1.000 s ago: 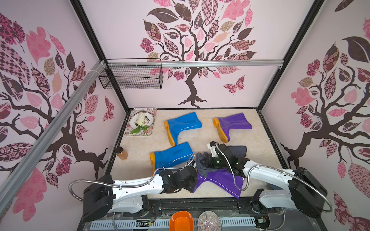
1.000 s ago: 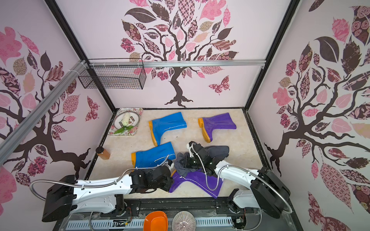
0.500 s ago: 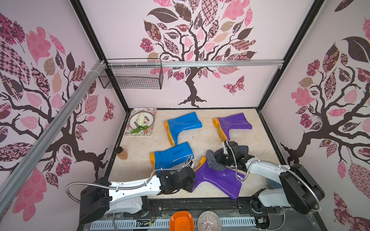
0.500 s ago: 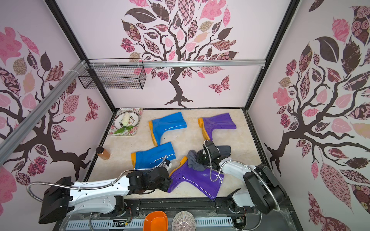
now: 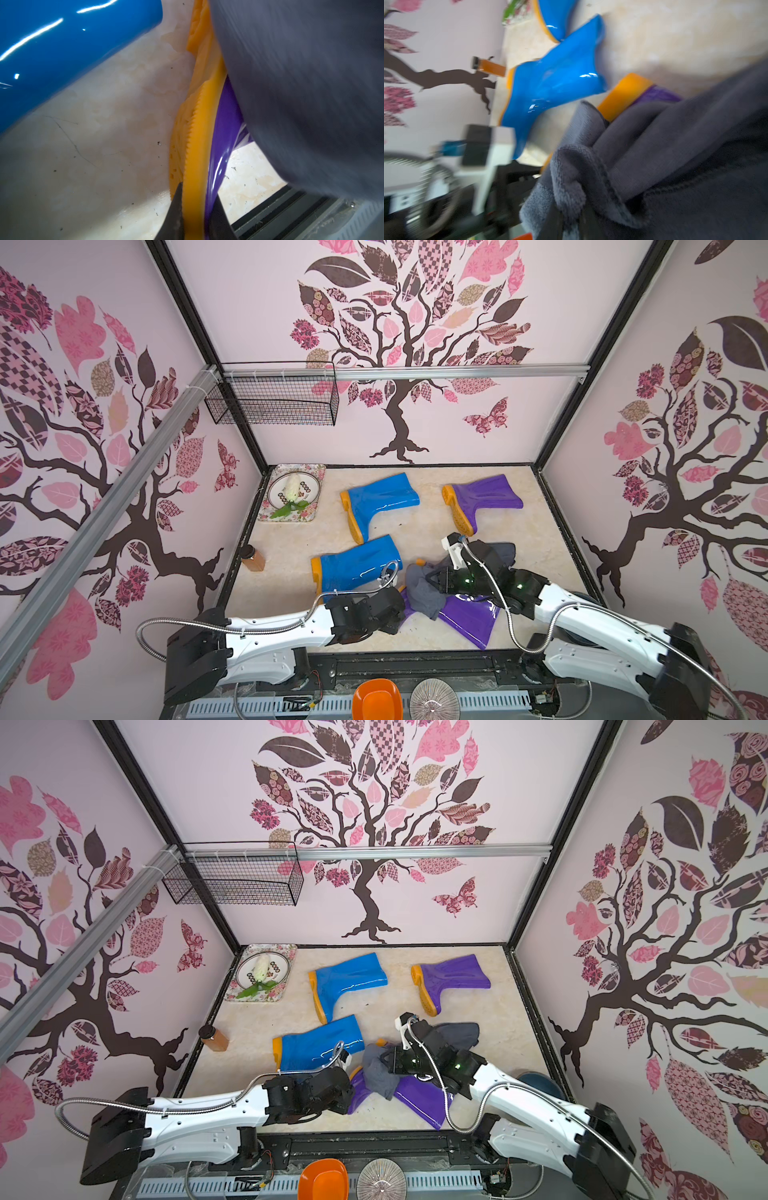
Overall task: Wipe the rubber boots with a cloth
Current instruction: Wipe the dirt off the rubber boot.
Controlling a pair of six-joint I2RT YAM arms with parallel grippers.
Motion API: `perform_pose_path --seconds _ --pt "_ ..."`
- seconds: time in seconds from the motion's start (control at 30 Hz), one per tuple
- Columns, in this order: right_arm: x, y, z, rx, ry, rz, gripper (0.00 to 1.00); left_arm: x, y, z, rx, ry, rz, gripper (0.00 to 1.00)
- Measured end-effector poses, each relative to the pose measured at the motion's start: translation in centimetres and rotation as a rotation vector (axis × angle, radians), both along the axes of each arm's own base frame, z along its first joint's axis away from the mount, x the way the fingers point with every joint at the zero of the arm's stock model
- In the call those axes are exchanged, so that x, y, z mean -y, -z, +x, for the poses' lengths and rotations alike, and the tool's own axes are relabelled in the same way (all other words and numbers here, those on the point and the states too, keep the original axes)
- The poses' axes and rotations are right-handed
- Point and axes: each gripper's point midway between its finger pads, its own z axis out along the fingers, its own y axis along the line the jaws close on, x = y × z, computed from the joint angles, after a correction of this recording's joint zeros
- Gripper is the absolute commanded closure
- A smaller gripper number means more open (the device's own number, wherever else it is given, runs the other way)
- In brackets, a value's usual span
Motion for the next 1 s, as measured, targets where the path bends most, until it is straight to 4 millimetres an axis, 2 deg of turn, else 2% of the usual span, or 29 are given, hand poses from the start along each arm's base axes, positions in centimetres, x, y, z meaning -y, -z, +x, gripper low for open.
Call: perform_pose_path --seconds 0.03,0.1,0.17,0.23,0.3,0.37,0.43,0.5,0.6,0.63,0.67,0.73,0.8,0.87,1.0 --pt "-0.3 -2.5 -0.3 0.031 -0.005 0.030 1.00 -0.1 0.0 0.2 0.005 -0.008 0.002 1.00" --pt "-0.1 -8.8 -0.7 0.110 -0.002 0.111 1.00 -0.3 -0.1 0.5 0.014 -0.025 0.005 1.00" --pt "0.7 -13.5 -0.9 0.169 0.017 0.168 1.00 -0.5 -0.1 0.7 0.018 -0.037 0.007 1.00" --pt "1.6 -17.0 -1.3 0.211 0.031 0.215 1.00 -0.5 -0.1 0.8 0.018 -0.044 0.006 1.00" --pt "2.2 -18.8 -1.7 0.233 0.036 0.247 1.00 -0.5 -0.1 0.8 0.017 -0.049 0.003 1.00" --pt "2.5 -18.7 -1.9 0.233 0.038 0.254 1.00 -0.5 -0.1 0.8 0.015 -0.051 0.001 1.00" --pt "2.0 -16.7 -1.7 0.213 0.037 0.233 1.00 -0.6 0.1 0.8 0.013 -0.051 0.003 1.00" --pt "1.3 -12.5 -1.0 0.168 0.042 0.184 1.00 -0.6 0.2 0.8 0.010 -0.050 0.007 1.00" --pt "1.0 -3.0 -0.2 0.044 0.062 0.020 1.00 -0.6 0.2 0.8 0.009 -0.050 0.008 1.00" --pt "1.2 -0.1 -0.2 0.006 0.071 -0.041 0.88 -0.6 0.2 0.7 0.009 -0.050 0.009 1.00" --pt "1.8 2.7 -0.2 -0.028 0.088 -0.105 0.82 -0.6 0.3 0.7 0.009 -0.050 0.010 1.00" --pt "2.9 6.3 -0.2 -0.059 0.114 -0.192 0.72 -0.6 0.3 0.7 0.009 -0.050 0.007 1.00" --pt "3.7 8.0 0.2 -0.049 0.133 -0.247 0.50 -0.6 0.3 0.7 0.010 -0.050 0.005 1.00" --pt "3.8 9.0 1.2 -0.036 0.149 -0.285 0.37 -0.6 0.4 0.7 0.010 -0.049 0.002 1.00" --pt "2.4 10.7 2.4 -0.029 0.125 -0.294 0.38 -0.5 0.3 0.6 0.007 -0.046 -0.002 1.00"
